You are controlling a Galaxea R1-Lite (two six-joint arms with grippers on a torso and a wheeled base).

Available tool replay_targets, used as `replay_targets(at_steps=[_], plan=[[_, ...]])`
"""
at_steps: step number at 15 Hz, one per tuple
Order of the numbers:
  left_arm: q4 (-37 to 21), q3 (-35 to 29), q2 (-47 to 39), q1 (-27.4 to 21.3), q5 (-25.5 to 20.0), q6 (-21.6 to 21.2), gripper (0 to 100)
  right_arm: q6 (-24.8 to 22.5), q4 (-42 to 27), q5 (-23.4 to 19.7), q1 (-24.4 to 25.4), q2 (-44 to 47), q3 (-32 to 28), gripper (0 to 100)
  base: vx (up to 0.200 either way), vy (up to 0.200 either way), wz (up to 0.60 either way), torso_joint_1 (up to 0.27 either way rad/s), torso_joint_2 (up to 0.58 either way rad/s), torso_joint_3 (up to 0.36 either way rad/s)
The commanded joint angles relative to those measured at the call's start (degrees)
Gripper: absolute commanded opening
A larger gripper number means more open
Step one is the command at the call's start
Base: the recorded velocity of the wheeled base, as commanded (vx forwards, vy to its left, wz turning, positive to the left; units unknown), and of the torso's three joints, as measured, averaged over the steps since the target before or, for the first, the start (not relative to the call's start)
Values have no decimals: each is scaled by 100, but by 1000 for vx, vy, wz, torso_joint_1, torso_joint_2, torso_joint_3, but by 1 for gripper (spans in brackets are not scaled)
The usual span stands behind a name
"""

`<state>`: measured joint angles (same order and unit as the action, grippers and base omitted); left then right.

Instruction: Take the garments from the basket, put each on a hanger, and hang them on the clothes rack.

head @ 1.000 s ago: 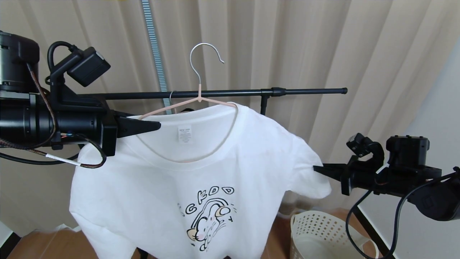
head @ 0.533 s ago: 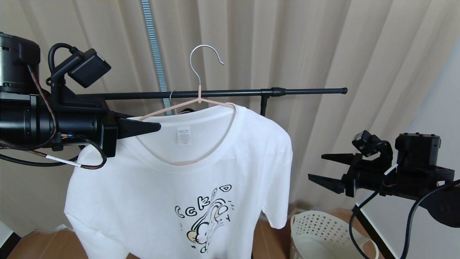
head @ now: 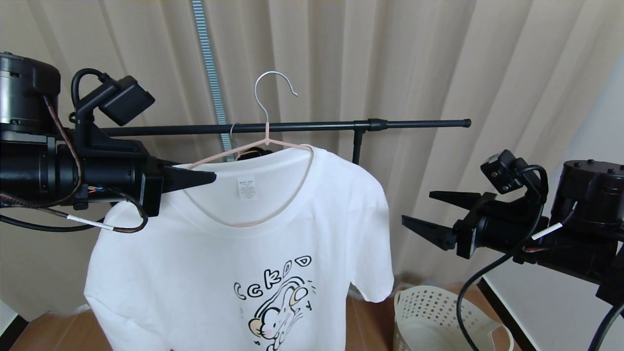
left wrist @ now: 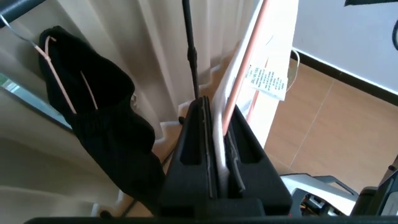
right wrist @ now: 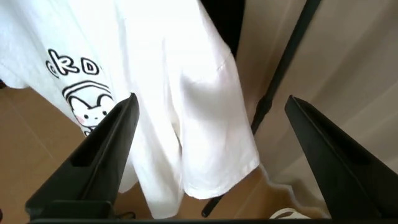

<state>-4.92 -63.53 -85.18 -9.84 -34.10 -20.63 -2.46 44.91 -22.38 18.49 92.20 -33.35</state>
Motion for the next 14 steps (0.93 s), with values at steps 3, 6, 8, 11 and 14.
replay_targets(at_steps=[3, 6, 8, 11, 14], plan=[[0, -46, -254, -168, 615, 287, 0, 308, -9, 753, 603, -255, -259, 100, 0, 0, 0, 0, 0, 0], [9, -257, -412, -352, 1142, 797, 0, 308, -70, 797, 620, -290, -259, 100, 0, 0, 0, 0, 0, 0], [9, -336, -605, -449, 1353, 867, 0, 299, -79, 797, 612, -255, -268, 100, 0, 0, 0, 0, 0, 0], [9, -547, -816, -642, 1872, 1131, 0, 299, -79, 797, 603, -255, -295, 100, 0, 0, 0, 0, 0, 0], [9, -767, -1054, -792, 2346, 1527, 0, 299, -79, 806, 576, -246, -303, 100, 0, 0, 0, 0, 0, 0]])
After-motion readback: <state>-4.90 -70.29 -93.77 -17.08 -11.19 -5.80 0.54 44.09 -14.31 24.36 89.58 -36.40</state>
